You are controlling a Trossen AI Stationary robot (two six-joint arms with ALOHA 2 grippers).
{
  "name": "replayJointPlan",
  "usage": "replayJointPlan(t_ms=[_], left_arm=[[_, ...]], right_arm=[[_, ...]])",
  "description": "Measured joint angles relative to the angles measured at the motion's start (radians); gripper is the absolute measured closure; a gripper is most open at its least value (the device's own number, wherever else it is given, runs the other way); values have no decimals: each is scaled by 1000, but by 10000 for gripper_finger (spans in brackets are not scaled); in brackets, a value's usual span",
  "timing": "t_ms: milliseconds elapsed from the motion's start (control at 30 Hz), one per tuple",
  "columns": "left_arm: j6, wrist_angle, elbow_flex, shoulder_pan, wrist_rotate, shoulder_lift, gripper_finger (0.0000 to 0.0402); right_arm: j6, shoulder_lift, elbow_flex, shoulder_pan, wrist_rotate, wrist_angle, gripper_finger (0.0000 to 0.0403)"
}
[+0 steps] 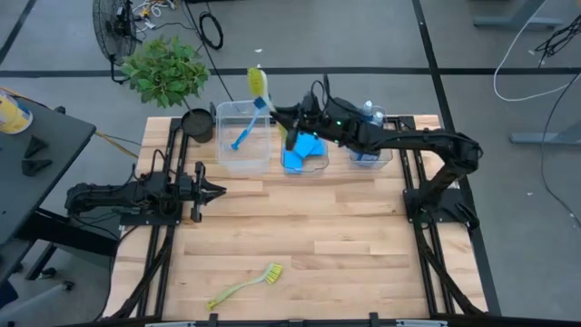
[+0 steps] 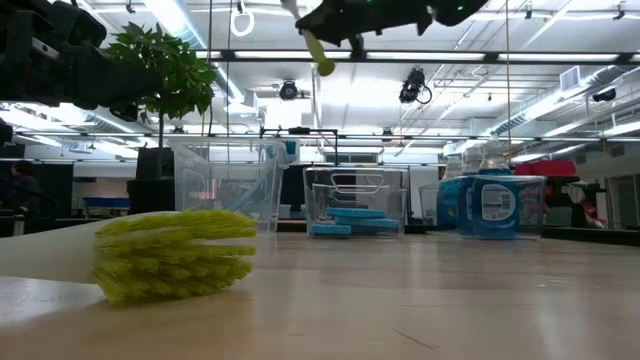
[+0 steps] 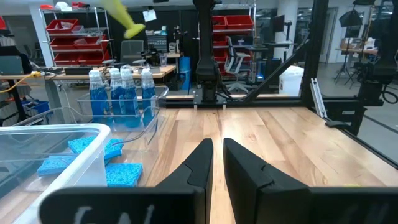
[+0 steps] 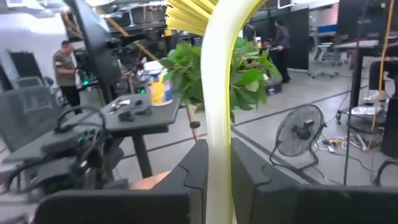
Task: Pick & Place Kitchen Sink Supplies
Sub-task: Put the yellow cleaning brush into the left transparent bin
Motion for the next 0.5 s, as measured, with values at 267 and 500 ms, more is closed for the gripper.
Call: replayJointPlan(t_ms=[267, 500], left_arm=[[0, 0, 0, 0, 0, 0, 358], [0, 0, 0, 0, 0, 0, 358]], right_arm=[[17, 161, 190, -33, -19, 0, 366], [17, 288, 334, -72, -27, 21, 366]])
